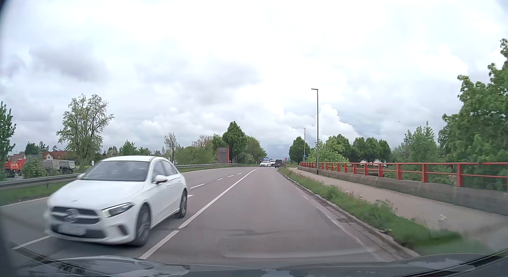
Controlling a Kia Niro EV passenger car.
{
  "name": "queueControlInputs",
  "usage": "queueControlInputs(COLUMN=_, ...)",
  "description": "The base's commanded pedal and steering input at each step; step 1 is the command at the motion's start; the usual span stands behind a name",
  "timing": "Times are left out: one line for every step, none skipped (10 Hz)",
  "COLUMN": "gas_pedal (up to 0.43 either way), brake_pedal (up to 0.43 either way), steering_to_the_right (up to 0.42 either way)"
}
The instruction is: Follow the waypoints while adhering to traffic rules and regulations
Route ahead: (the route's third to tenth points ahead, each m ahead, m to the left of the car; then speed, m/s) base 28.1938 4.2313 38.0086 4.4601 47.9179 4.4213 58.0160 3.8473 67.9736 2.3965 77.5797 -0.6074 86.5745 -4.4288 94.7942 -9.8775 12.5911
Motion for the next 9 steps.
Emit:
queueControlInputs(gas_pedal=0.15, brake_pedal=0.012, steering_to_the_right=-0.021)
queueControlInputs(gas_pedal=0.15, brake_pedal=0.012, steering_to_the_right=-0.02)
queueControlInputs(gas_pedal=0.15, brake_pedal=0.012, steering_to_the_right=-0.019)
queueControlInputs(gas_pedal=0.13, brake_pedal=0.012, steering_to_the_right=-0.018)
queueControlInputs(gas_pedal=0.13, brake_pedal=0.012, steering_to_the_right=-0.014)
queueControlInputs(gas_pedal=0.13, brake_pedal=0.012, steering_to_the_right=-0.01)
queueControlInputs(gas_pedal=0.118, brake_pedal=0.012, steering_to_the_right=-0.006)
queueControlInputs(gas_pedal=0.098, brake_pedal=0.012, steering_to_the_right=-0.004)
queueControlInputs(gas_pedal=0.087, brake_pedal=0.012, steering_to_the_right=-0.001)
